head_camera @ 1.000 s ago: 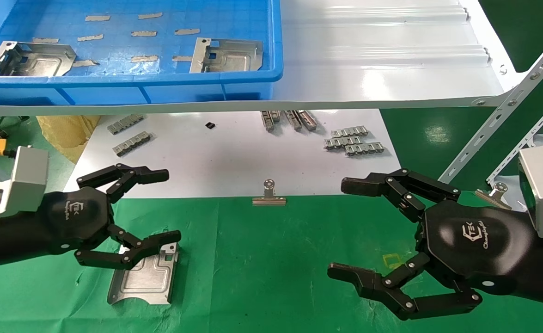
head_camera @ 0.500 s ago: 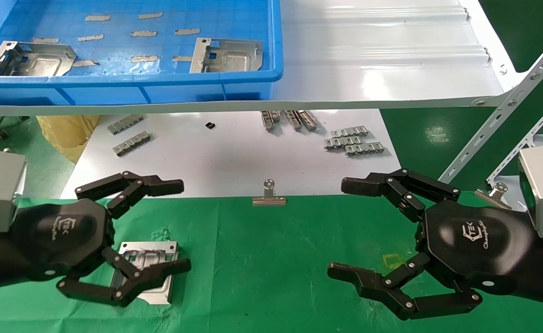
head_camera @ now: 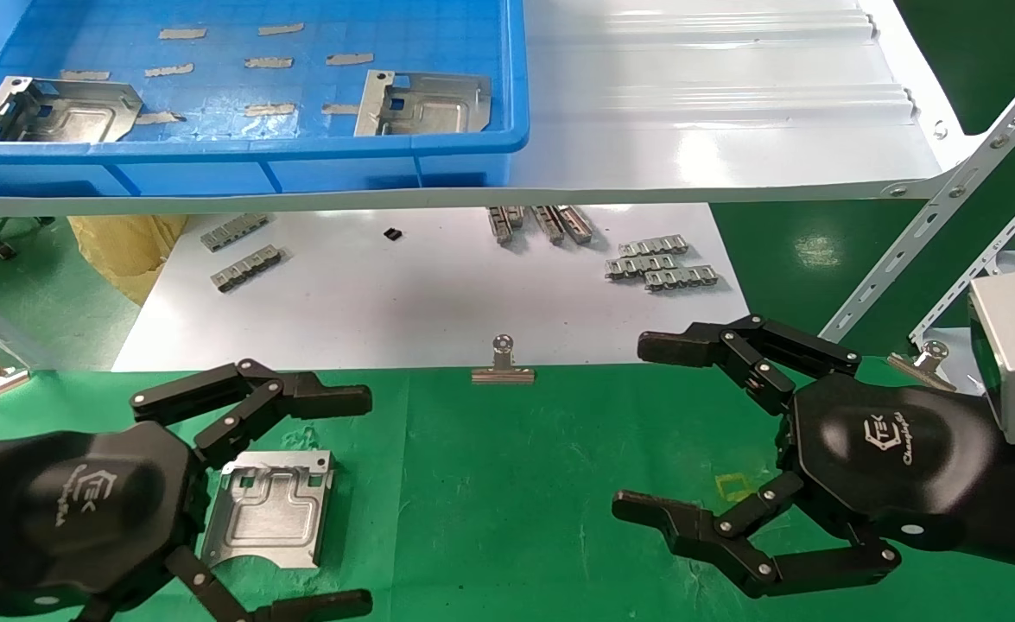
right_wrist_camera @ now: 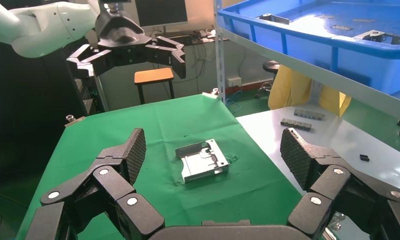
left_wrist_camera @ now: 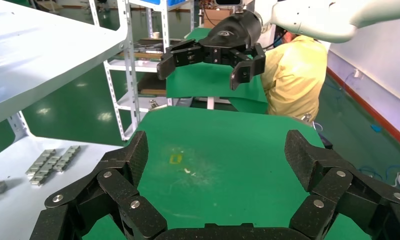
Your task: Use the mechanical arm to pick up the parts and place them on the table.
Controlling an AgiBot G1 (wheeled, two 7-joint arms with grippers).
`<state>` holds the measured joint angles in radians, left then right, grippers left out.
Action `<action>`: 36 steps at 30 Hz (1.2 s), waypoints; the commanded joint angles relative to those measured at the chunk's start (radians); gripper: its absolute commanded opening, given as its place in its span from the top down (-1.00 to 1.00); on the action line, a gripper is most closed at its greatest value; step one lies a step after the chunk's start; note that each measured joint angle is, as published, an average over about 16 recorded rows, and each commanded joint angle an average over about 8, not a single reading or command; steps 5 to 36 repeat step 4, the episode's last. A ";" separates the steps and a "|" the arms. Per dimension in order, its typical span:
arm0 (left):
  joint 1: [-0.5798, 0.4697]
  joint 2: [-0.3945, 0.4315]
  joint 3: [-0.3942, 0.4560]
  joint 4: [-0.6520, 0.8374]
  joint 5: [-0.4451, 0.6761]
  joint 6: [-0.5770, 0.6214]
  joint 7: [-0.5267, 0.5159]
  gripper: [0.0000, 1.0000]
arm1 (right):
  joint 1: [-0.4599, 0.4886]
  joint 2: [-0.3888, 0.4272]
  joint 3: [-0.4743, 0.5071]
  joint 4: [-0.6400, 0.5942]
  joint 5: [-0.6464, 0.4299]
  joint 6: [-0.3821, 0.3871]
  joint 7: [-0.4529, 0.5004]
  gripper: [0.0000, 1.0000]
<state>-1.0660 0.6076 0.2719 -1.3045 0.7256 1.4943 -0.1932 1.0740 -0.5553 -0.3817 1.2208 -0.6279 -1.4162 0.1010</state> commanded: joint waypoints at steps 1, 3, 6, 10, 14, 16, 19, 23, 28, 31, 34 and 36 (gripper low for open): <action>0.009 -0.004 -0.008 -0.021 -0.005 -0.002 -0.008 -1.00 | 0.000 0.000 0.000 0.000 0.000 0.000 0.000 -1.00; 0.009 -0.004 -0.008 -0.019 -0.005 -0.002 -0.007 -1.00 | 0.000 0.000 0.000 0.000 0.000 0.000 0.000 -1.00; 0.008 -0.004 -0.007 -0.017 -0.005 -0.002 -0.006 -1.00 | 0.000 0.000 0.000 0.000 0.000 0.000 0.000 -1.00; 0.008 -0.004 -0.007 -0.017 -0.005 -0.002 -0.006 -1.00 | 0.000 0.000 0.000 0.000 0.000 0.000 0.000 -1.00; 0.008 -0.004 -0.007 -0.017 -0.005 -0.002 -0.006 -1.00 | 0.000 0.000 0.000 0.000 0.000 0.000 0.000 -1.00; 0.008 -0.004 -0.007 -0.017 -0.005 -0.002 -0.006 -1.00 | 0.000 0.000 0.000 0.000 0.000 0.000 0.000 -1.00; 0.008 -0.004 -0.007 -0.017 -0.005 -0.002 -0.006 -1.00 | 0.000 0.000 0.000 0.000 0.000 0.000 0.000 -1.00; 0.008 -0.004 -0.007 -0.017 -0.005 -0.002 -0.006 -1.00 | 0.000 0.000 0.000 0.000 0.000 0.000 0.000 -1.00; 0.008 -0.004 -0.007 -0.017 -0.005 -0.002 -0.006 -1.00 | 0.000 0.000 0.000 0.000 0.000 0.000 0.000 -1.00; 0.008 -0.004 -0.007 -0.017 -0.005 -0.002 -0.006 -1.00 | 0.000 0.000 0.000 0.000 0.000 0.000 0.000 -1.00; 0.008 -0.004 -0.007 -0.017 -0.005 -0.002 -0.006 -1.00 | 0.000 0.000 0.000 0.000 0.000 0.000 0.000 -1.00; 0.008 -0.004 -0.007 -0.017 -0.005 -0.002 -0.006 -1.00 | 0.000 0.000 0.000 0.000 0.000 0.000 0.000 -1.00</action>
